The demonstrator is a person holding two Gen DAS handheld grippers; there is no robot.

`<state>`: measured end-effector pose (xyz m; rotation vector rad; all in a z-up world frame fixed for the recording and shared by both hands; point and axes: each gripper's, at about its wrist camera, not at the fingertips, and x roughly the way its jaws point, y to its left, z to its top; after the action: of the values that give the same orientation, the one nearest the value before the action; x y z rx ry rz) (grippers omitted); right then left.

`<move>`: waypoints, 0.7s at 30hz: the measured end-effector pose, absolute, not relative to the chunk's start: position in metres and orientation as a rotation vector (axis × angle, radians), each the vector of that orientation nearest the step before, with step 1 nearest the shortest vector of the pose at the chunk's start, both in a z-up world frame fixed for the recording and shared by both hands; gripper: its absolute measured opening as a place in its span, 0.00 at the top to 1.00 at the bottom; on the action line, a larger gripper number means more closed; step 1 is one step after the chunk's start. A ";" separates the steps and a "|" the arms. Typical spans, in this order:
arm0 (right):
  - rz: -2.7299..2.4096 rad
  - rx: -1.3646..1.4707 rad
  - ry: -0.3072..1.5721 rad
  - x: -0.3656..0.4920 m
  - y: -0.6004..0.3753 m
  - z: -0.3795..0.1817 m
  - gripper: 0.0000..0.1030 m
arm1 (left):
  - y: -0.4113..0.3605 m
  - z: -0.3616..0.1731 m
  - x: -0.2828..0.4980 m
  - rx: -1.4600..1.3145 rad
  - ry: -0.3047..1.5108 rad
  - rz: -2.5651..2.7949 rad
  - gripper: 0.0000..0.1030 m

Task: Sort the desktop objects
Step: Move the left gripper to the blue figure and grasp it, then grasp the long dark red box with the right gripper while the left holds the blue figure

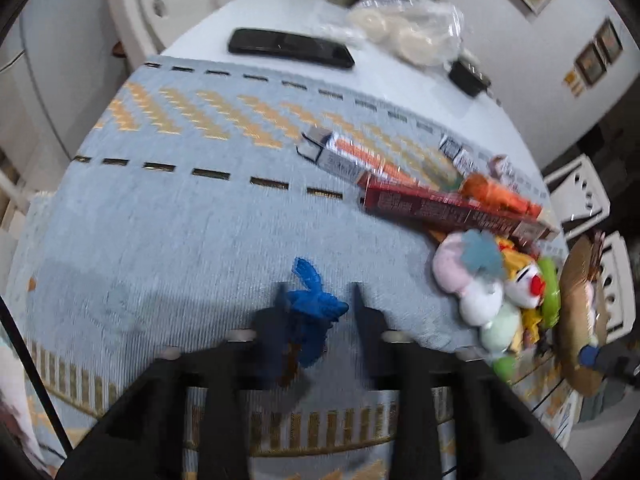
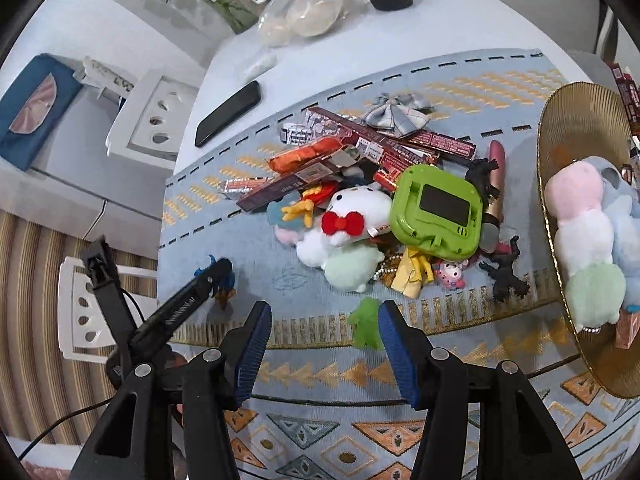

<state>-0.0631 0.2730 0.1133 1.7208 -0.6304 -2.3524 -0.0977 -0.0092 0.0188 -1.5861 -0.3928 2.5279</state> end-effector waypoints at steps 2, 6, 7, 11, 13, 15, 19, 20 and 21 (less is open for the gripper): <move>-2.367 1.712 -0.639 -0.069 0.271 0.114 0.47 | -0.010 0.021 -0.100 -1.559 -0.374 2.518 0.83; -2.396 1.706 -0.576 -0.089 0.266 0.117 0.47 | -0.013 0.027 -0.102 -1.549 -0.384 2.491 0.83; -2.399 1.707 -0.557 -0.096 0.265 0.116 0.47 | -0.013 0.028 -0.102 -1.545 -0.394 2.490 0.84; -2.428 1.685 -0.505 -0.129 0.264 0.112 0.47 | -0.018 0.035 -0.102 -1.529 -0.432 2.478 0.84; -2.444 1.693 -0.498 -0.146 0.267 0.107 0.47 | -0.021 0.038 -0.104 -1.520 -0.438 2.488 0.83; -2.449 1.704 -0.504 -0.162 0.269 0.100 0.47 | -0.028 0.039 -0.106 -1.520 -0.454 2.502 0.83; -2.345 1.765 -0.542 -0.182 0.266 0.080 0.47 | -0.047 0.041 -0.107 -1.532 -0.517 2.526 0.83; -2.318 1.753 -0.551 -0.181 0.261 0.080 0.47 | -0.051 0.040 -0.108 -1.536 -0.532 2.530 0.83; -2.284 1.737 -0.525 -0.177 0.251 0.082 0.47 | -0.058 0.041 -0.107 -1.542 -0.550 2.543 0.84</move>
<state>-0.1769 0.2514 0.0824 1.7365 -0.5254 -2.2840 -0.1067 -0.0584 0.0409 -1.5416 -0.5501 2.5427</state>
